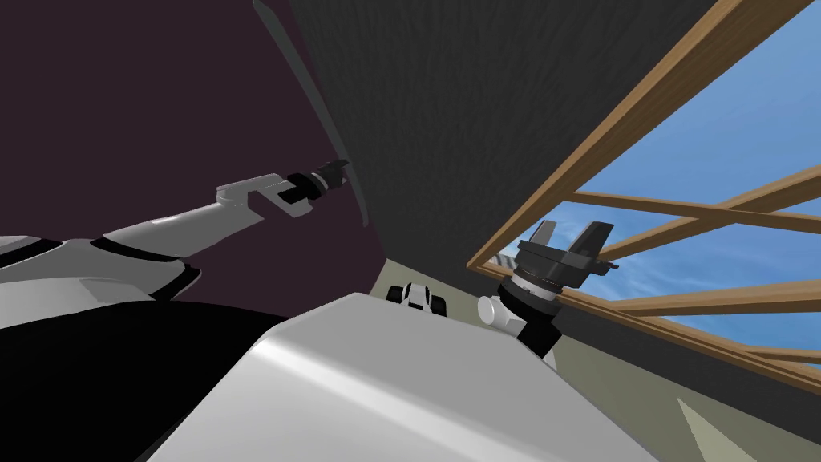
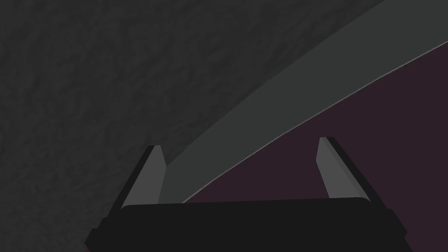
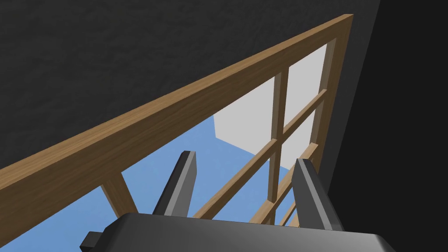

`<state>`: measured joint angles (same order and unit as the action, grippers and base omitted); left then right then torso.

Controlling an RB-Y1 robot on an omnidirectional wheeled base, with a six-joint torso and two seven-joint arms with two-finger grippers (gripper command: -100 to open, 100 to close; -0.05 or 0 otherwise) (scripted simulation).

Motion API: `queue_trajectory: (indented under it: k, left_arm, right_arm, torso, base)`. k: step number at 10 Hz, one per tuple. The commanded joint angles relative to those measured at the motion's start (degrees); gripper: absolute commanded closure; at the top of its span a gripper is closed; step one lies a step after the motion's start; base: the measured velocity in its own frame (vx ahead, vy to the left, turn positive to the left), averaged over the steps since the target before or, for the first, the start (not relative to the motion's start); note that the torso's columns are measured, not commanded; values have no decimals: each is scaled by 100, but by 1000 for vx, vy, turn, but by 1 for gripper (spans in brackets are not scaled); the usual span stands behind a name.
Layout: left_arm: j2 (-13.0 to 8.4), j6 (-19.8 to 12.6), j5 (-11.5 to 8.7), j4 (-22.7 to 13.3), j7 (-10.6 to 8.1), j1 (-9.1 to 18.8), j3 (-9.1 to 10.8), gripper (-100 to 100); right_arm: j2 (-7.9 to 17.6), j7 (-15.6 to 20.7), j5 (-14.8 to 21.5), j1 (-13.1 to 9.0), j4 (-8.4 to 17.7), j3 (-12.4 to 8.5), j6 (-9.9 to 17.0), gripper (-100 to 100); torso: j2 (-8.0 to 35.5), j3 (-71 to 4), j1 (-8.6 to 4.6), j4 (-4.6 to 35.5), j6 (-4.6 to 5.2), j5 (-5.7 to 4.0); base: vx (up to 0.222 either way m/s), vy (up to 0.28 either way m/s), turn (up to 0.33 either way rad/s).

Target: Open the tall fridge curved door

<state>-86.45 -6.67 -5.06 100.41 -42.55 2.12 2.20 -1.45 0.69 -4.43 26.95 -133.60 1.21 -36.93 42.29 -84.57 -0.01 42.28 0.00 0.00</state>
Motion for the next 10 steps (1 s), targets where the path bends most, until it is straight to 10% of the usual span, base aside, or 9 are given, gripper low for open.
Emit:
queue_trajectory:
  k: [1,5,6,7,10]
  left_arm:
    - [-356,-203,-17,-230,-194,228,-73,-100]
    - [-379,-274,-20,-139,-211,224,-70,-100]
    - [-390,-288,-25,-133,-225,227,-68,100]
    - [-107,1,269,-419,71,-62,-357,100]
    - [309,627,751,-738,535,-280,-386,100]
  right_arm:
    - [0,0,0,0,0,0,0,0]
    - [1,0,0,2,0,-1,0,0]
    - [1,0,0,1,0,-1,0,0]
    - [0,0,0,1,0,-1,0,0]
    - [1,0,0,0,0,-1,0,0]
  torso:
    - [0,0,1,0,0,0]
    - [-29,-16,12,-7,0,3]
    - [-13,-11,6,-7,0,4]
    - [9,4,-1,3,3,2]
    - [-123,-85,287,-90,-65,152]
  base:
    - [4,-21,-67]
    - [46,7,-11]
    - [8,3,5]
    - [206,134,321]
    - [106,89,35]
